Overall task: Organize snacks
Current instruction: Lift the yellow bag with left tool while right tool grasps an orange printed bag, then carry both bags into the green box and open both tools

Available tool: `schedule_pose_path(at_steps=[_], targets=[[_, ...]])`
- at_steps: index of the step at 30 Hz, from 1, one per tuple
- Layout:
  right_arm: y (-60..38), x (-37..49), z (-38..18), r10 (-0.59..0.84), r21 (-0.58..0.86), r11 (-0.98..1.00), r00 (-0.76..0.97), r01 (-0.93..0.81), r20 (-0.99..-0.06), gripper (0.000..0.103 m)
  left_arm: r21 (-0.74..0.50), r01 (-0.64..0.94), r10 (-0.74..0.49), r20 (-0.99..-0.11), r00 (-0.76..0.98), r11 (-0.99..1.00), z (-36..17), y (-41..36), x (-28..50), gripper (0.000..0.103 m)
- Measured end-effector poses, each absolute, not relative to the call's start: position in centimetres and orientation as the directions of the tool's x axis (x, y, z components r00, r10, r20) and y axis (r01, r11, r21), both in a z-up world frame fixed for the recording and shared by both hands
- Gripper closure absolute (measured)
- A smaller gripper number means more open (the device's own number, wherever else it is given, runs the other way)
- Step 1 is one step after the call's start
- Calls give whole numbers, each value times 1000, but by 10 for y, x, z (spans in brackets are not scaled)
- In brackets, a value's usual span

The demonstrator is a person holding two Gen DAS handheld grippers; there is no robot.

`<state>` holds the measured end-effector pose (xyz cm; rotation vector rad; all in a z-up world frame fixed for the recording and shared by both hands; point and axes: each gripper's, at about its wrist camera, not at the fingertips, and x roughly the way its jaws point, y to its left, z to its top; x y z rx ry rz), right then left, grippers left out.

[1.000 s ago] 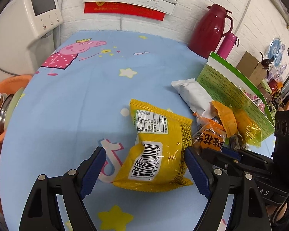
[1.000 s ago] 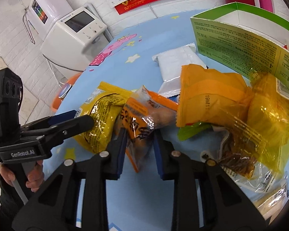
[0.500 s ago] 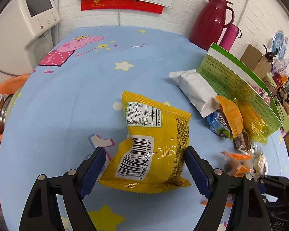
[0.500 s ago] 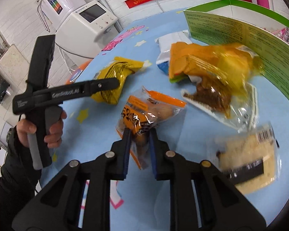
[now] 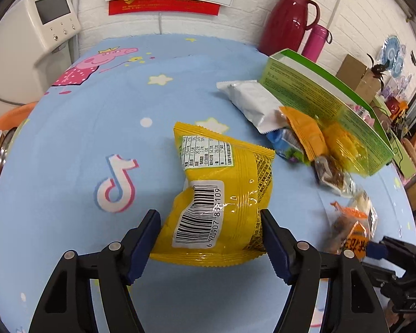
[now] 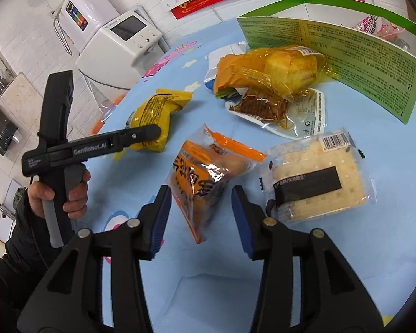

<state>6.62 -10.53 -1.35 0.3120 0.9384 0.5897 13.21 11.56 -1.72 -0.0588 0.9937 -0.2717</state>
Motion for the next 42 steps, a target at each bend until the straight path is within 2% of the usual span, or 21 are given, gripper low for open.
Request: schedule_pose_path(at_steps=[1, 5, 10, 12, 13, 14, 18, 26, 33, 36, 42], targets=[[-104, 68, -14, 601, 497, 799, 450, -339, -660, 48, -162, 193, -241, -821, 517, 968, -16, 114, 129, 29], [-95, 73, -13, 598, 483, 801, 454, -354, -660, 47, -128, 164, -199, -806, 557, 978, -7, 112, 134, 20], [-85, 85, -14, 576, 463, 817, 482, -343, -660, 46, -105, 170, -183, -818, 546, 980, -13, 103, 152, 19], [-81, 84, -14, 553, 427, 833, 499, -353, -667, 54, -97, 180, -180, -828, 531, 979, -22, 101, 154, 20], [-82, 84, -15, 563, 437, 826, 489, -356, -666, 62, -100, 174, -180, -819, 545, 980, -23, 101, 152, 28], [-85, 83, -16, 573, 451, 819, 486, -354, -660, 63, -112, 179, -193, -813, 549, 977, -21, 102, 148, 42], [-93, 75, -9, 581, 454, 814, 499, -362, -643, 65, -171, 214, -260, -813, 521, 962, -10, 101, 132, 50], [-132, 62, 44, 578, 450, 812, 618, -372, -532, 65, -199, 317, -357, -725, 589, 927, 51, 70, 111, 52], [-190, 73, 86, 448, 399, 876, 766, -272, -461, 65, -194, 393, -416, -655, 630, 899, 94, 21, 132, 52], [-209, 88, 94, 399, 381, 895, 797, -231, -454, 65, -196, 405, -429, -642, 636, 893, 103, -1, 151, 52], [-240, 134, 93, 330, 348, 923, 804, -164, -495, 65, -198, 394, -421, -649, 634, 897, 104, -44, 200, 52]])
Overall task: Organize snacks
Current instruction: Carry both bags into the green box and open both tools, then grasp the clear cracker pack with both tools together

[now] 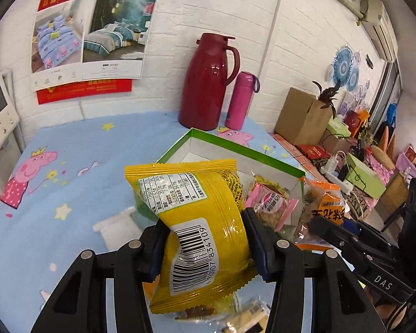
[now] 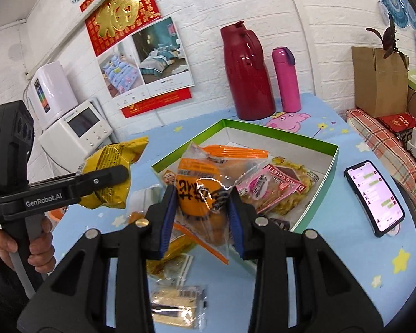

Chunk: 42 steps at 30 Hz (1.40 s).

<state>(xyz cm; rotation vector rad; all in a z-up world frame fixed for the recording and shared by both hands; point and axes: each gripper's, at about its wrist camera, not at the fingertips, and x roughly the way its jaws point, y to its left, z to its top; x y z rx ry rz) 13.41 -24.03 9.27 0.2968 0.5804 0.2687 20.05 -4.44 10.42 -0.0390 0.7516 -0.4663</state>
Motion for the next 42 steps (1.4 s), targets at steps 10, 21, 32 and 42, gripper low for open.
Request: schedule_pose_path(at_steps=[10, 21, 32, 42], targets=[[-257, 219, 63, 300, 319, 938, 771, -133, -562, 57, -168, 381, -382, -700, 603, 909, 74, -86, 270, 35], [-277, 195, 69, 274, 330, 939, 790, -96, -549, 24, -164, 311, -330, -717, 614, 936, 64, -64, 262, 18], [-259, 116, 104, 364, 352, 913, 801, -205, -476, 16, -183, 352, -374, -699, 609, 918, 94, -34, 177, 18], [-244, 87, 54, 518, 450, 849, 601, -276, -608, 16, -289, 364, -447, -746, 494, 885, 47, -7, 106, 18]])
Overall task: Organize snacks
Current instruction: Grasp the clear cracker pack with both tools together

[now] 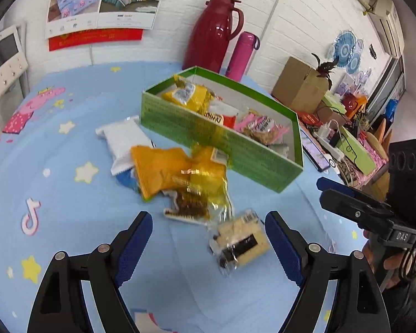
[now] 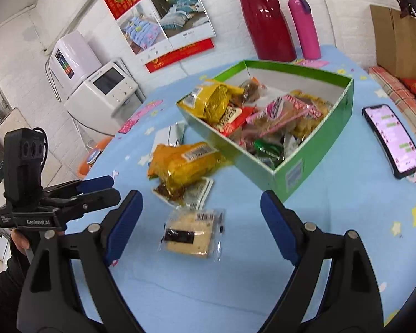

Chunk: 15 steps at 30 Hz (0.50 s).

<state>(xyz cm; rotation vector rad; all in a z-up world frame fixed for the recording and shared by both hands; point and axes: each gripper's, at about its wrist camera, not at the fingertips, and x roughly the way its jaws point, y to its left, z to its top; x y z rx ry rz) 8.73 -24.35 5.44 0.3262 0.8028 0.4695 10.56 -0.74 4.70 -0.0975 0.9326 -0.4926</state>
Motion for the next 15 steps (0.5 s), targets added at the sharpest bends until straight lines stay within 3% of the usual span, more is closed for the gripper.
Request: schedule_pose_path(at_steps=[4, 9, 15], targets=[[-236, 83, 34, 537, 463, 841, 541, -279, -647, 17, -367, 348, -494, -755, 431, 863, 17, -7, 93, 18], [-228, 88, 13, 581, 512, 812, 461, -279, -670, 33, -415, 347, -530, -760, 376, 841, -4, -17, 93, 20], [-229, 99, -2, 576, 524, 816, 438, -246, -690, 50, -373, 388, -512, -778, 365, 843, -13, -34, 95, 34]])
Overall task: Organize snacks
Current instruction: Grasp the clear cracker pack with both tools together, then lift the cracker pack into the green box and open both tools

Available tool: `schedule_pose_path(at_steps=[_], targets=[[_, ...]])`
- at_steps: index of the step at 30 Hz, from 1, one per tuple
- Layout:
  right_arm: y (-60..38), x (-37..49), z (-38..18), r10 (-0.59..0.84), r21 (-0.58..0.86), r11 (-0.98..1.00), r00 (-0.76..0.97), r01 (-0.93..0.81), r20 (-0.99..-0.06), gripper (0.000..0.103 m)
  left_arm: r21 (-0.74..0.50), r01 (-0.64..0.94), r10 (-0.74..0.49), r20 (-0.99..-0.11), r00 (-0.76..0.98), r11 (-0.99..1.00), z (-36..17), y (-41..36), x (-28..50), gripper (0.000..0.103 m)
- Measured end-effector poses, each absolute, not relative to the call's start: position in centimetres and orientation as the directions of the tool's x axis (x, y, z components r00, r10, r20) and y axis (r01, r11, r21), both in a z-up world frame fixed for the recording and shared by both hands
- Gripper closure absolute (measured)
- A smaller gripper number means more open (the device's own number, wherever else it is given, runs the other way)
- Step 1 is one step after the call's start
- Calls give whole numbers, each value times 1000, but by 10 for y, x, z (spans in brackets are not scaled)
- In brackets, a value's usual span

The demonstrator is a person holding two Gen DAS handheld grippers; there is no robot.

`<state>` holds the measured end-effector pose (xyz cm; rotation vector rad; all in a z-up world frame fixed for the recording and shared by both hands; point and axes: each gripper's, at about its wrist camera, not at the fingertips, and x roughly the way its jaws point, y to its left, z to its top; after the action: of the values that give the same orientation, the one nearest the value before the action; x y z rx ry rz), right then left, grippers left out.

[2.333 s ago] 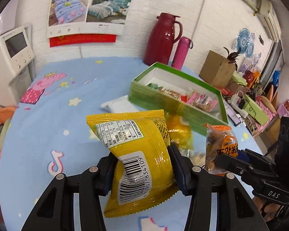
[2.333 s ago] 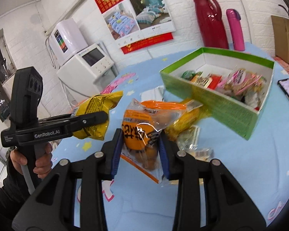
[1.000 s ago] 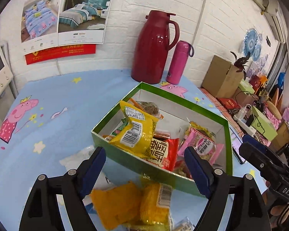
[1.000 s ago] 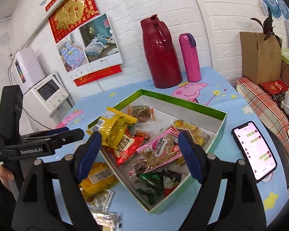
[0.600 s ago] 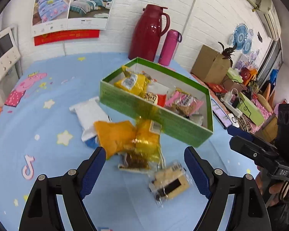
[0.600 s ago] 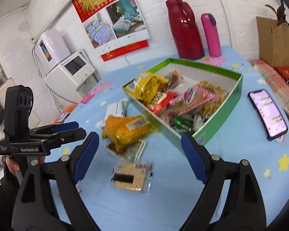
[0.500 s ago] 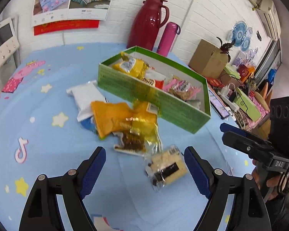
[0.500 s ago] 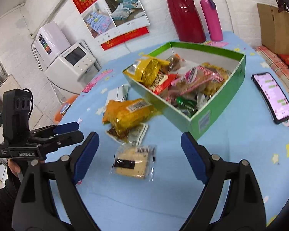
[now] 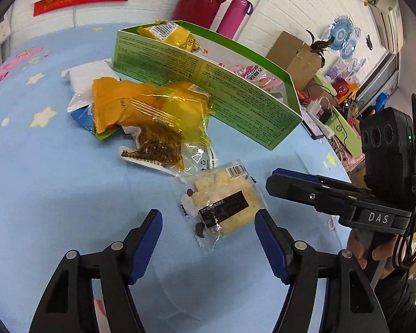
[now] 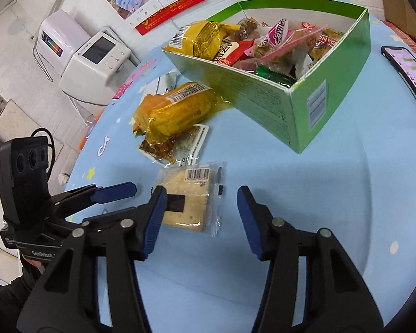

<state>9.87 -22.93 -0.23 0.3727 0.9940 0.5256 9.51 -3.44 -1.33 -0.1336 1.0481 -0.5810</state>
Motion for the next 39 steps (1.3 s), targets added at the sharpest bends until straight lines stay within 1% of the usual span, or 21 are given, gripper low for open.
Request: schedule_pose_path(at_steps=[2, 4, 7, 9, 11, 12, 13, 14, 17, 21, 22, 23, 28, 34, 39], targets=[[-227, 102, -6, 576, 522, 816, 431, -248, -695, 51, -373, 391, -511, -785, 351, 841, -18, -39, 98, 36], [-224, 107, -11, 582, 528, 812, 414, -249, -700, 52, -347, 403, -497, -786, 367, 847, -19, -42, 98, 36], [-221, 112, -13, 609, 553, 792, 409, -259, -679, 54, -320, 422, -486, -786, 381, 848, -19, -49, 98, 36], [-218, 116, -16, 635, 579, 771, 393, -265, -665, 55, -293, 436, -473, -789, 392, 851, -19, -54, 99, 38], [-215, 117, -16, 643, 583, 765, 386, -274, -661, 56, -262, 450, -458, -790, 408, 854, -19, -57, 98, 42], [-214, 118, -17, 650, 590, 758, 379, -276, -658, 58, -248, 456, -451, -789, 417, 855, -19, -59, 97, 43], [-213, 118, -19, 659, 599, 751, 370, -279, -654, 62, -236, 462, -446, -788, 424, 855, -19, -60, 96, 46], [-211, 119, -20, 665, 604, 746, 367, -280, -651, 64, -224, 468, -442, -787, 430, 855, -19, -61, 95, 48], [-209, 118, -18, 652, 588, 757, 378, -285, -657, 65, -239, 459, -450, -783, 430, 856, -18, -58, 95, 51], [-213, 115, -17, 643, 591, 763, 395, -261, -656, 71, -280, 442, -472, -775, 420, 852, -19, -51, 95, 57], [-213, 113, -16, 635, 585, 770, 403, -256, -659, 75, -299, 437, -485, -769, 416, 848, -19, -48, 94, 60], [-214, 111, -16, 627, 577, 776, 409, -254, -663, 76, -311, 430, -492, -762, 421, 848, -18, -47, 94, 67], [-220, 96, -14, 627, 588, 773, 433, -238, -648, 79, -389, 395, -540, -732, 416, 832, -17, -36, 93, 74], [-221, 83, 10, 615, 570, 779, 492, -261, -616, 80, -385, 412, -554, -694, 461, 826, 7, -40, 83, 74], [-227, 82, 48, 597, 535, 790, 572, -298, -563, 80, -353, 454, -566, -638, 523, 818, 48, -48, 87, 74]])
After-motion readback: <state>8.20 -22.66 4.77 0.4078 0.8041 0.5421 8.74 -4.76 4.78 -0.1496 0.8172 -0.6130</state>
